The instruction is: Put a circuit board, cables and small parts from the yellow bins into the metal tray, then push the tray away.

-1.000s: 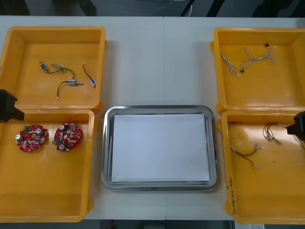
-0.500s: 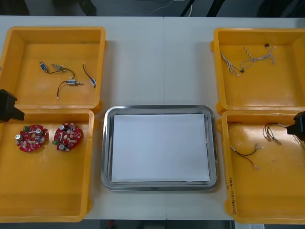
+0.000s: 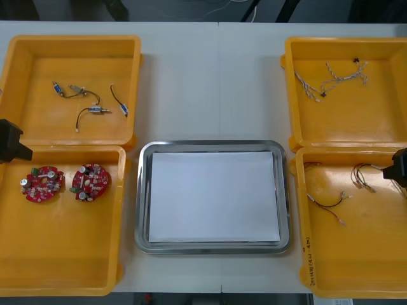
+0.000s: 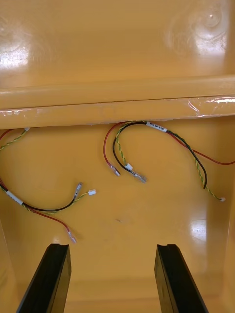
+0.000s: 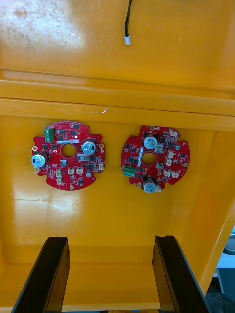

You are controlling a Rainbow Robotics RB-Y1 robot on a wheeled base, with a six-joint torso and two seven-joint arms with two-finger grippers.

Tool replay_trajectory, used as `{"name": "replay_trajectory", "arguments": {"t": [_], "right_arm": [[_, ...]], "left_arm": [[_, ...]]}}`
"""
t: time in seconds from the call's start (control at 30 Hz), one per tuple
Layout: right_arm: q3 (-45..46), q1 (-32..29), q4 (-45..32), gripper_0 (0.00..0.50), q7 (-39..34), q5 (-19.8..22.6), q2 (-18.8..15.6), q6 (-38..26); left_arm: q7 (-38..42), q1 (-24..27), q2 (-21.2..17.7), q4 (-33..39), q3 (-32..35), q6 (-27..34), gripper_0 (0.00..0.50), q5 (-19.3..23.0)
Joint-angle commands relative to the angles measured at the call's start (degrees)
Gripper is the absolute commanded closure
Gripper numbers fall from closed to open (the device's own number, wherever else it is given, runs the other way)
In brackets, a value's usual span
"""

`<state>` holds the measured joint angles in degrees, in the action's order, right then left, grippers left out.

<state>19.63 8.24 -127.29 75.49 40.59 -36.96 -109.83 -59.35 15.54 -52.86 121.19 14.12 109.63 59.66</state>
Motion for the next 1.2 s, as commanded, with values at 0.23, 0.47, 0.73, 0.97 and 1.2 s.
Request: {"name": "replay_trajectory", "arguments": {"t": [0.23,0.47,0.73,0.97,1.2], "right_arm": [[1.9,-0.77,-0.51,0.0,0.36,0.46,-2.15,-0.17],[1.9,-0.77,-0.51,0.0,0.36,0.46,-2.15,-0.17],[1.9,-0.77,-0.51,0.0,0.36,0.46,-2.15,-0.17],[1.9,-0.77,-0.51,0.0,0.36,0.46,-2.15,-0.17],[1.9,-0.77,-0.51,0.0,0.36,0.46,-2.15,-0.17]], "left_arm": [[-3.58,-0.69,-2.77,1.5,1.7,0.37,0.0,0.37],[-3.58,-0.69,-2.77,1.5,1.7,0.37,0.0,0.37],[-3.58,-0.69,-2.77,1.5,1.7,0.37,0.0,0.37],[-3.58,-0.69,-2.77,1.5,1.7,0.37,0.0,0.37],[-3.58,-0.69,-2.77,1.5,1.7,0.37,0.0,0.37]]}}
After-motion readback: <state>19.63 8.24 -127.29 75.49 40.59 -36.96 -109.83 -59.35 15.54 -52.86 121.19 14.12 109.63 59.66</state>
